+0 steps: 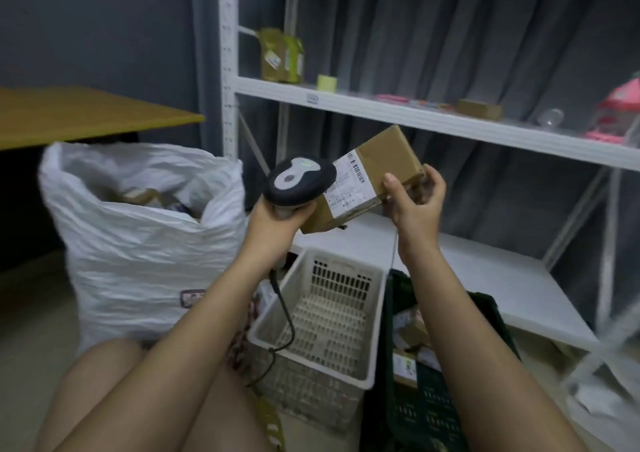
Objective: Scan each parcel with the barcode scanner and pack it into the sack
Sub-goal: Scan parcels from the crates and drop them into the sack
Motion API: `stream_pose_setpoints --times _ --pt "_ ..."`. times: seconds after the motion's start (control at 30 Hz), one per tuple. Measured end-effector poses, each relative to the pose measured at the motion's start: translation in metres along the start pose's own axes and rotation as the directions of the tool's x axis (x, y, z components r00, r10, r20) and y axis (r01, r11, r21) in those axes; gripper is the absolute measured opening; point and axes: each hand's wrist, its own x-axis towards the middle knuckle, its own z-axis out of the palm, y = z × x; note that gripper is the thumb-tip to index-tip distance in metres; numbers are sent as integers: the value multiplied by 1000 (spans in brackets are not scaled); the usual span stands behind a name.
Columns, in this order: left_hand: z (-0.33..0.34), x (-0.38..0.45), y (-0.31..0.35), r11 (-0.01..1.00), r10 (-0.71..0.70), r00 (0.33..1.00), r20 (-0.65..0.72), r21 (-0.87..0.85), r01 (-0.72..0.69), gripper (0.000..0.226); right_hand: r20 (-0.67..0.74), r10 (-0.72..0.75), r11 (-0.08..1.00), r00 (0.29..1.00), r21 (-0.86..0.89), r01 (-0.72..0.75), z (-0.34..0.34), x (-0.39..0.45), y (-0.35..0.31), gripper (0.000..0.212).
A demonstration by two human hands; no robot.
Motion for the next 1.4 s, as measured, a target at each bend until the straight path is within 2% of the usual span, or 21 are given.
stream_pose_setpoints --times 0.23,0.37,0.53,0.6,0.63,0.67,0.7,0.8,1.0,1.23,1.4 --pt "-100 11 71 989 141 956 -256 2 -146 41 179 -120 991 977 83 106 137 -18 -35 67" --pt "-150 21 83 988 155 922 -354 54 -146 43 182 -147 989 972 30 143 205 -25 -25 75" --pt "-193 35 81 992 126 899 -420 68 -107 42 174 -120 981 977 -132 144 273 -34 5 80" --pt "-202 41 73 995 97 895 -434 72 -73 42 358 -10 921 934 -360 148 282 -26 27 77" --pt "-206 43 68 996 83 895 -438 69 -59 40 467 101 838 879 -516 178 283 -21 37 73" --pt "-208 45 65 996 75 897 -436 67 -51 37 522 202 757 829 -620 206 282 -16 43 67" --pt "-208 46 63 997 69 899 -431 60 -47 32 532 241 723 811 -656 215 281 -12 45 60" --pt "-202 47 55 999 36 914 -405 29 -27 12 526 129 792 841 -565 232 268 -3 42 40" --pt "-156 46 40 1000 4 963 -269 7 -2 12 500 109 841 859 -508 188 195 11 44 28" --pt "-57 37 28 999 -11 1000 -26 -45 10 15 333 138 803 933 -589 91 85 17 31 21" --pt "22 26 13 995 -67 981 183 -58 79 16 144 182 756 973 -654 -45 -7 25 18 26"
